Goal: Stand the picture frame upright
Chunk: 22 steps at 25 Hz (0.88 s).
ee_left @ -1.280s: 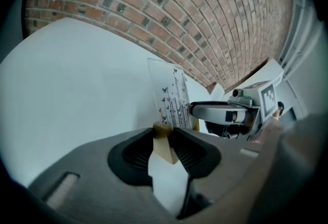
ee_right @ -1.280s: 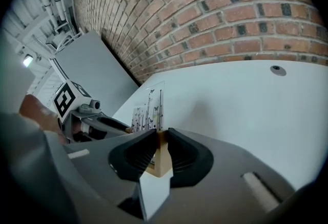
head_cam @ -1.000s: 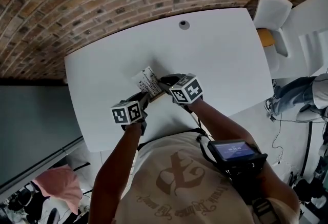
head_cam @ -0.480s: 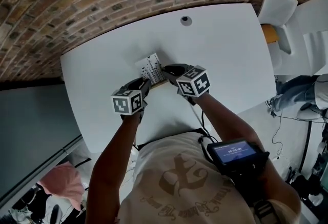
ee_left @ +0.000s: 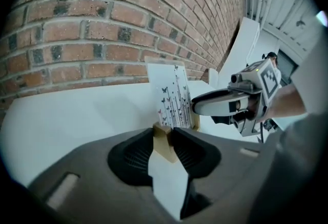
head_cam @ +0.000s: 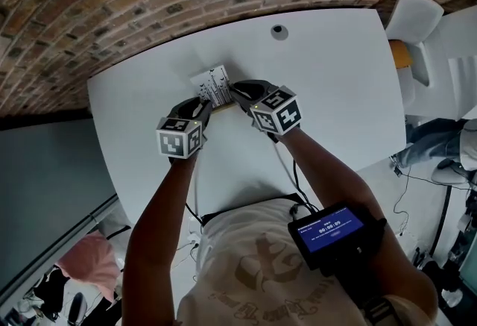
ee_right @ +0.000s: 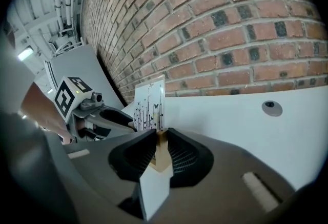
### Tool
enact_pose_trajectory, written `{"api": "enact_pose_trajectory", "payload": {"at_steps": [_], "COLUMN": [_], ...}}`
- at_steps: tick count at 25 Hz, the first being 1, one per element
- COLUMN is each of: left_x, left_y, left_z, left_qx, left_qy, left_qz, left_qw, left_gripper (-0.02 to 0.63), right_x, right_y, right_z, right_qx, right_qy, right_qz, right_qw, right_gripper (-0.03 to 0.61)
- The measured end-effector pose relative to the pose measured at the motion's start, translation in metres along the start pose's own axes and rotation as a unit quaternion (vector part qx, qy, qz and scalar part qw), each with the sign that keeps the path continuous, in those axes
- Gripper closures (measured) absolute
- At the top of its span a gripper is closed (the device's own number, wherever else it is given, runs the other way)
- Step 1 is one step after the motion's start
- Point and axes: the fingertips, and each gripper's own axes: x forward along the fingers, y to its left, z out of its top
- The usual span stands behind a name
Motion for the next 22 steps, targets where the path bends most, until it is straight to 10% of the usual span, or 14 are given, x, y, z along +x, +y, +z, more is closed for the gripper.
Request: {"api": "enact_pose_trajectory", "payload": {"at_steps": [22], "left_x": [0.044], "left_y": [0.102], "left_z": [0.071], "left_qx": [0.129], "left_qy": [-0.025], "left_qz": [0.093], "left_qw": [0.9870], "left_gripper": [0.488], "right_x": [0.085], "right_y": [-0.050], "right_z": [0.068], "right_qx": [-0.064], "right_qy": [-0.045], "right_qz": [-0.011], "right_qw": [0.997], "right_gripper": [0.502]}}
